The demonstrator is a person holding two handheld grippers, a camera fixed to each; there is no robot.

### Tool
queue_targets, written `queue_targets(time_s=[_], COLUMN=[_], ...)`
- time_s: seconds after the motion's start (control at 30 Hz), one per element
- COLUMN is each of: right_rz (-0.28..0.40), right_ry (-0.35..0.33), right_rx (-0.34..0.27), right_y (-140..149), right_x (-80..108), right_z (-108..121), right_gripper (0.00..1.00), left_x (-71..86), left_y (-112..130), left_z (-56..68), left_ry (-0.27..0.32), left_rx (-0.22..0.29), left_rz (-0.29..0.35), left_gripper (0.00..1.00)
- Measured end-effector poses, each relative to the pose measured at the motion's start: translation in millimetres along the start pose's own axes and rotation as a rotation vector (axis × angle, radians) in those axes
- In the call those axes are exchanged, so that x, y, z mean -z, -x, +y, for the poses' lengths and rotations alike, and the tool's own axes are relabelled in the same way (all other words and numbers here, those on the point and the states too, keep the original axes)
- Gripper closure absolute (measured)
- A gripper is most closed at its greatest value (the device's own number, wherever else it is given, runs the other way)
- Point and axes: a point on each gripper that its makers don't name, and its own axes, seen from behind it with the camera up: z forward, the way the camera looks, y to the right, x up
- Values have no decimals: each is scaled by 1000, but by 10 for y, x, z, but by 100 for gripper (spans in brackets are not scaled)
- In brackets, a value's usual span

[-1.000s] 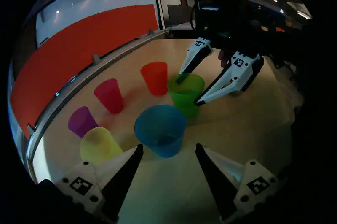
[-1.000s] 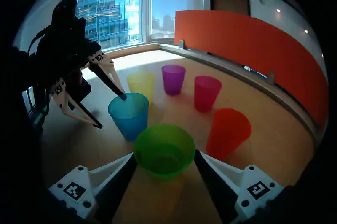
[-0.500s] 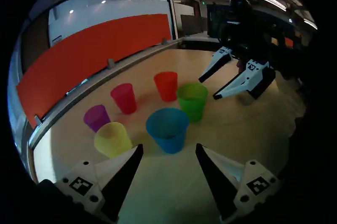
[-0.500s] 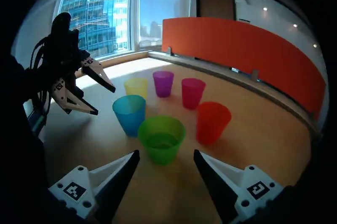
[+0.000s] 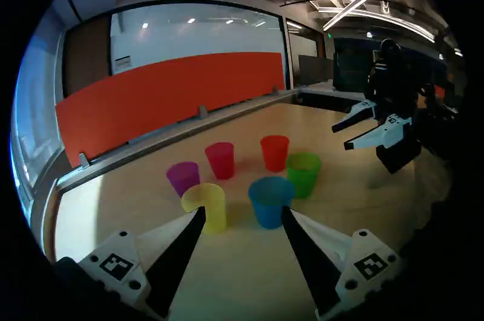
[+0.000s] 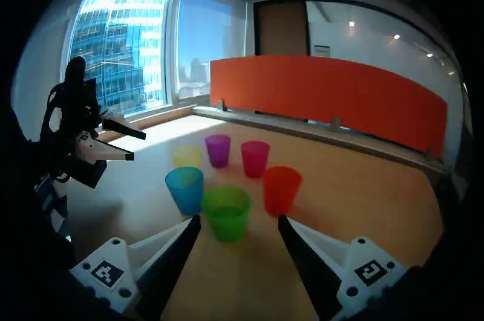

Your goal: Pour water

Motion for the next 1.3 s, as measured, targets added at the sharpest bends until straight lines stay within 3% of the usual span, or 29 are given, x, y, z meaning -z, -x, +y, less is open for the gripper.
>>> queue_targets(time_s=[0.37, 0.6, 0.9, 1.3], right_rz=[157, 264, 372, 398], right_ry=[175, 345, 560, 616], right_rx=[-36, -17, 19, 6], right_y=[-303, -525, -782, -907], right_x=[92, 156, 301, 346], right_z=[235, 559, 914, 1031], right_gripper=[0, 0, 0, 1], left_x=[261, 426, 526, 602], left_y=[-182, -241, -218, -217], left_z=[-377, -633, -892, -1097], left_ry=[-199, -335, -463, -561], left_rx=[58, 82, 147, 225], left_rz=[131, 195, 249, 309], left_gripper=[7, 8, 8, 8])
